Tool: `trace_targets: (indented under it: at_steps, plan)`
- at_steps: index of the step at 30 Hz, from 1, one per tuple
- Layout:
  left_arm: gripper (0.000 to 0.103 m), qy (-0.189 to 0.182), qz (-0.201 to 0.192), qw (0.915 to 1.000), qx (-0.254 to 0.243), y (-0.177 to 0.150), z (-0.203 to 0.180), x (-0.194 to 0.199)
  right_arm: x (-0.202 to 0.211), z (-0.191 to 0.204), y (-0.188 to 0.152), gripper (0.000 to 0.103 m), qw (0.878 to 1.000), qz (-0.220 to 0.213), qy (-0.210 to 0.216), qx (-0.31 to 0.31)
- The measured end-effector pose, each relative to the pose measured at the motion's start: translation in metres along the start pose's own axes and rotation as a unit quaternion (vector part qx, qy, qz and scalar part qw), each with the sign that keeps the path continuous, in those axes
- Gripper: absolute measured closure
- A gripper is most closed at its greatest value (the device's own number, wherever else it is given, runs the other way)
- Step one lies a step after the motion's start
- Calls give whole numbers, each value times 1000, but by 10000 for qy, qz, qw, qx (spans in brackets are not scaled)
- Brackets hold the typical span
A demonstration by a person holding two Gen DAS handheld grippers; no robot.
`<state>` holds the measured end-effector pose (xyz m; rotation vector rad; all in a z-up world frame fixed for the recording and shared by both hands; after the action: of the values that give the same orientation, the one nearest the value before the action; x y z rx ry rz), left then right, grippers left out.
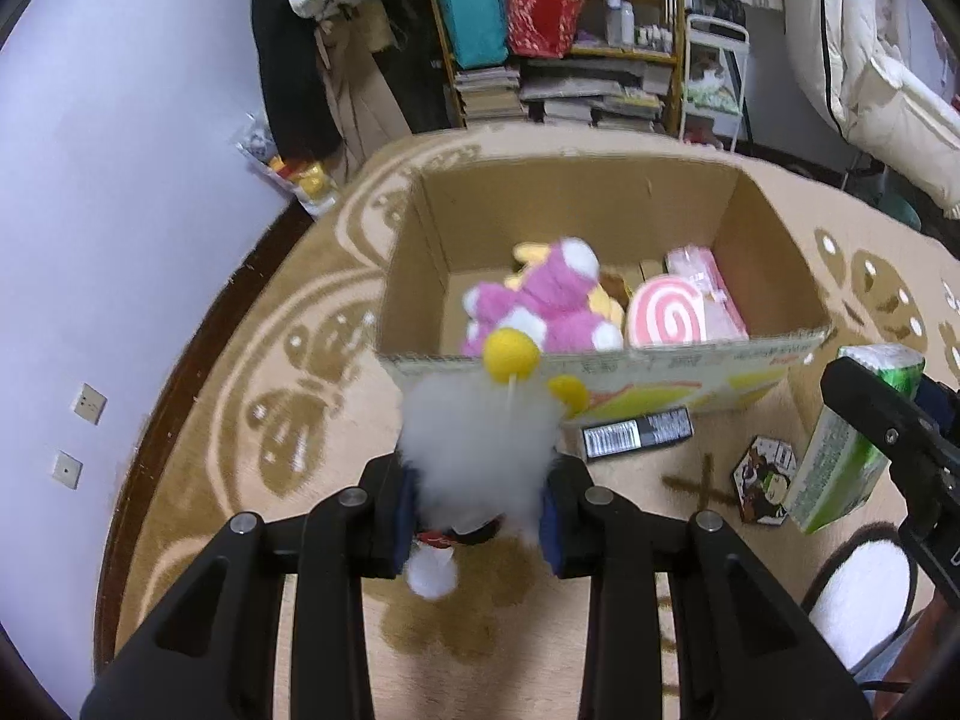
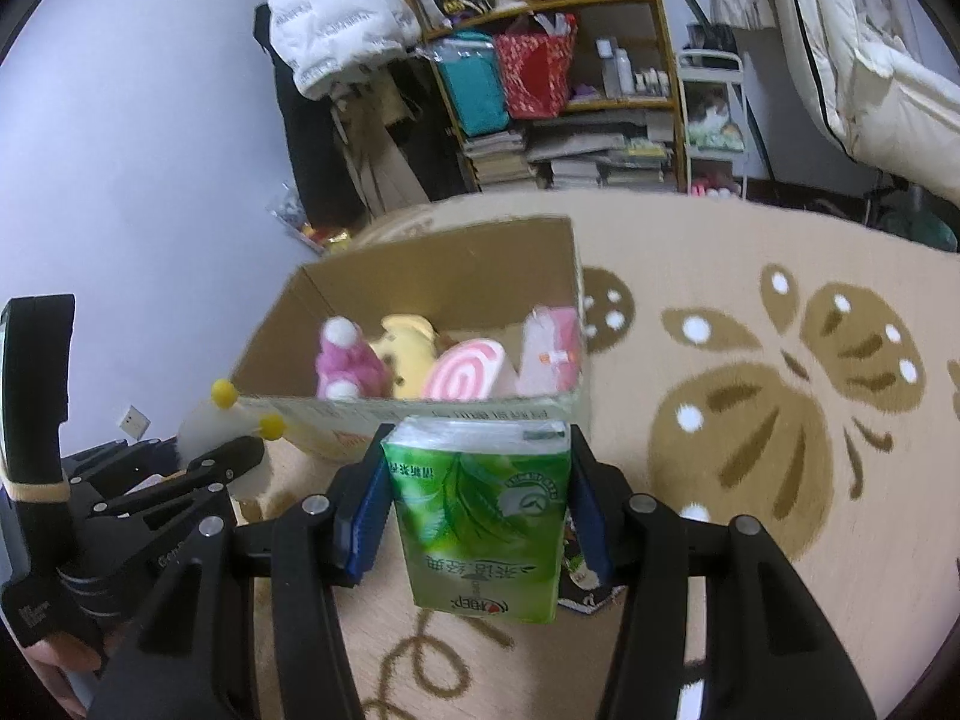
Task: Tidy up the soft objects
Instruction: 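Lift the white fluffy toy with the left tool while the right tool carries the tissue packet over the box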
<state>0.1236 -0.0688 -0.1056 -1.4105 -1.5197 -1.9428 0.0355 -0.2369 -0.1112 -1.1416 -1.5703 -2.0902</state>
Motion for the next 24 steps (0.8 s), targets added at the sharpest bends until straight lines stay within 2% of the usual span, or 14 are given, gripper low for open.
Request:
trace_targets:
  at_steps: [8,11,14,17,24]
  plan:
    - [72,40,-511,9987,-27,23,5,35,24,8,17,47,9985,-509,179,12]
    - [72,8,-691,9976,-85,34,4,45,30,9,24,47,9978,-567,323,-62]
    - [72,16,-834,9964,-180,45,2,48,34,11,33,47,9977,-534,409,-111]
    - [72,-77,-976,9950,-183,58,2,48,43,15,47,47,9967,-703,395,-1]
    - [72,15,-1212,9923,-262,83,7,44,47,19,75,47,9948,-962,323,128]
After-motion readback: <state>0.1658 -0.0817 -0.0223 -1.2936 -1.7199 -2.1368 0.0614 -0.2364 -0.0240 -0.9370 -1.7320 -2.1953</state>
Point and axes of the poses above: each gripper's, at about its wrist camera, not at the fingertips, and x roughly against the way its jaws point, z to its left, y to its top, the point moved 4 cm from there along -x, roughly the way its jaws point, and after that the axes turned 14 degrees about -y, right-handed, at the moved point
